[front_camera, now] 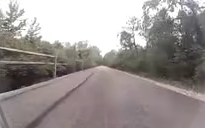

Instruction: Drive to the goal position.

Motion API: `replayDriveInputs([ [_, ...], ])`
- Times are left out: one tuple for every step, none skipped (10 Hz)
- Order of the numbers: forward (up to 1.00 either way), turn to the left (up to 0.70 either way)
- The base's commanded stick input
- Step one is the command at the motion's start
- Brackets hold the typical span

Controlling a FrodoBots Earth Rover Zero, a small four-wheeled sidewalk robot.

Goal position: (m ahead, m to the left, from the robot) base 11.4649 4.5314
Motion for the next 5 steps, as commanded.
replayDriveInputs([
  [0.7, 0.0],
  [0.7, 0.0],
  [0.7, 0.0],
  [0.7, 0.0],
  [0.7, 0.0],
])
